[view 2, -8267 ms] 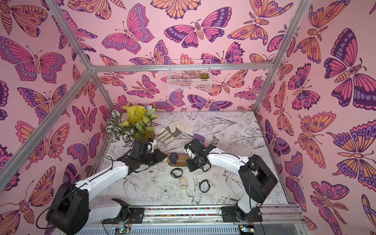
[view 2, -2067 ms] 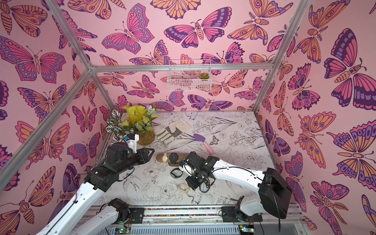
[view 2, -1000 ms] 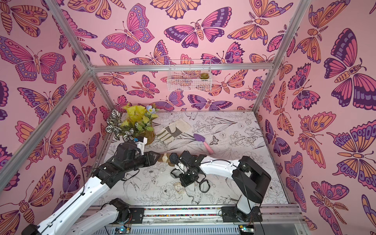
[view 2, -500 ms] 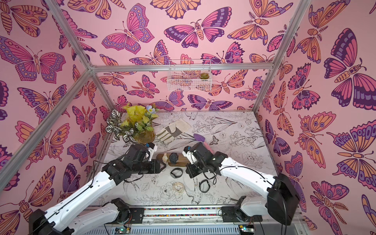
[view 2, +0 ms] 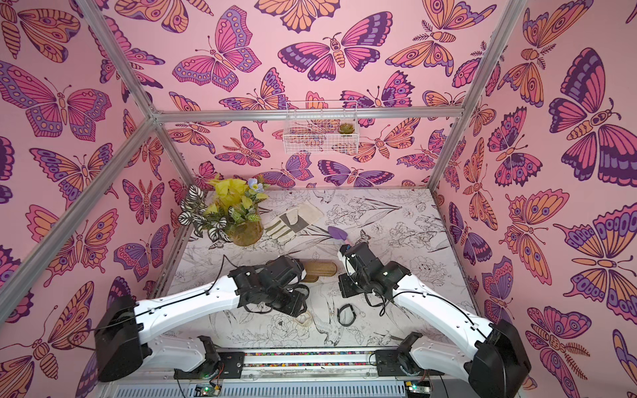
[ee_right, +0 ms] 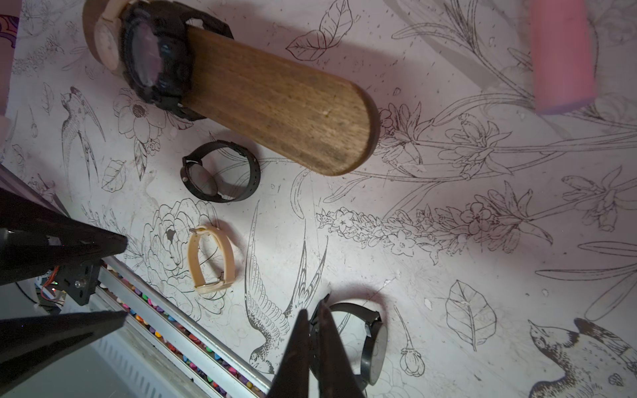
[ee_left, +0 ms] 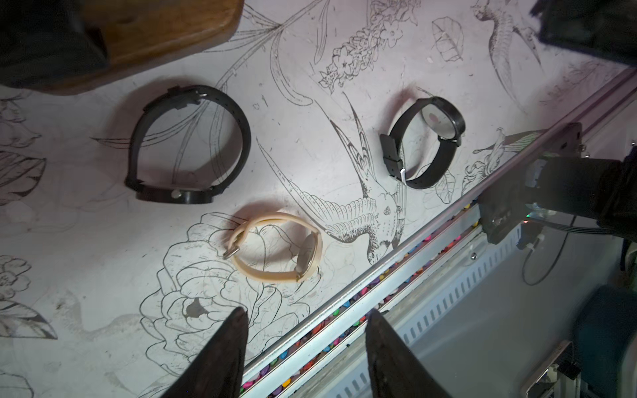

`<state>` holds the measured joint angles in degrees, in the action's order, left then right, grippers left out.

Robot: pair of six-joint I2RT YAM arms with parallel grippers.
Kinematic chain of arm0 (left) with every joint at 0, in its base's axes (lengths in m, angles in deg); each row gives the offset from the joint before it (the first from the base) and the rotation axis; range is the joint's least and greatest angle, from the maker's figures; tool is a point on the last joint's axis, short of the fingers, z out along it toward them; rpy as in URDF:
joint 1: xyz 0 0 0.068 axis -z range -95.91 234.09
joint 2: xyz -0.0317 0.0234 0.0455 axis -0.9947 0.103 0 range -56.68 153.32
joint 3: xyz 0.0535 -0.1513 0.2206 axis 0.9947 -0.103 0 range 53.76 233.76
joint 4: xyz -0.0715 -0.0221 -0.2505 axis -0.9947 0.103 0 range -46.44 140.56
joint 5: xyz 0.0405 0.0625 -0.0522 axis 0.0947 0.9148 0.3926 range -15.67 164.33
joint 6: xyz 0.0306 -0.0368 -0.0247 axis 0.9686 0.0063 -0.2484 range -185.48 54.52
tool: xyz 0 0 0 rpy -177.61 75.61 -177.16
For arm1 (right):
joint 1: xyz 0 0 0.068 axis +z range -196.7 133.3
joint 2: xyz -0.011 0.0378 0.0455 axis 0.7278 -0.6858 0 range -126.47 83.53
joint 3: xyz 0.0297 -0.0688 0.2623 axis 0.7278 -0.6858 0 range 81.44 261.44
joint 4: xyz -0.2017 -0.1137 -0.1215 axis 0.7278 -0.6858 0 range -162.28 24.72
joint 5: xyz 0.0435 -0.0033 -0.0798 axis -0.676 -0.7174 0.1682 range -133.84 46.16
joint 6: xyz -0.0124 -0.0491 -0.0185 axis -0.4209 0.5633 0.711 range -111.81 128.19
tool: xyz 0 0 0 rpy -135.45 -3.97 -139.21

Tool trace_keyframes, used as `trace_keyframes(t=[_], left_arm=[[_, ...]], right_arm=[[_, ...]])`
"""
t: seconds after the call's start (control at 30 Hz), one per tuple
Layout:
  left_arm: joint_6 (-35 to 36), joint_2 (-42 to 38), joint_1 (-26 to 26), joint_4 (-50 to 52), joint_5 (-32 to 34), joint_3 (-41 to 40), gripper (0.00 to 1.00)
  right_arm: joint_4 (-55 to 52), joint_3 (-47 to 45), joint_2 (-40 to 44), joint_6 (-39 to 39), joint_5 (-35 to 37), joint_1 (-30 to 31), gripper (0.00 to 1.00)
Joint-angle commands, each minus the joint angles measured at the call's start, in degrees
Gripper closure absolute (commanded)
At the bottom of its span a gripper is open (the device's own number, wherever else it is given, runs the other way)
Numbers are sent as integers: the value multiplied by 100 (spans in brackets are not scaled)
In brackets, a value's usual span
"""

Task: Place watch on stand
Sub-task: Pick up the watch at the center of the board.

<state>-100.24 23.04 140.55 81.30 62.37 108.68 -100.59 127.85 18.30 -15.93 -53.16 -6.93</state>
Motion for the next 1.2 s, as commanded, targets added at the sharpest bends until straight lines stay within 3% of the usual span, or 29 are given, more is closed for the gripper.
trace_keyframes(t=[0.0, 0.43, 0.93, 1.17], left_arm=[[163, 336, 97, 40, -59, 222, 41], [269, 1433, 508, 30, -324, 568, 42], [326, 2032, 566, 33, -328, 765, 57], [322, 2103, 558, 37, -306, 781, 69]], right_arm=[[-94, -84, -25, -58, -76, -39, 90], [-75, -229, 8, 121, -86, -71, 90], [-73, -371, 117, 202, -159, -211, 90], [-79, -352, 73, 238, -199, -248, 90]])
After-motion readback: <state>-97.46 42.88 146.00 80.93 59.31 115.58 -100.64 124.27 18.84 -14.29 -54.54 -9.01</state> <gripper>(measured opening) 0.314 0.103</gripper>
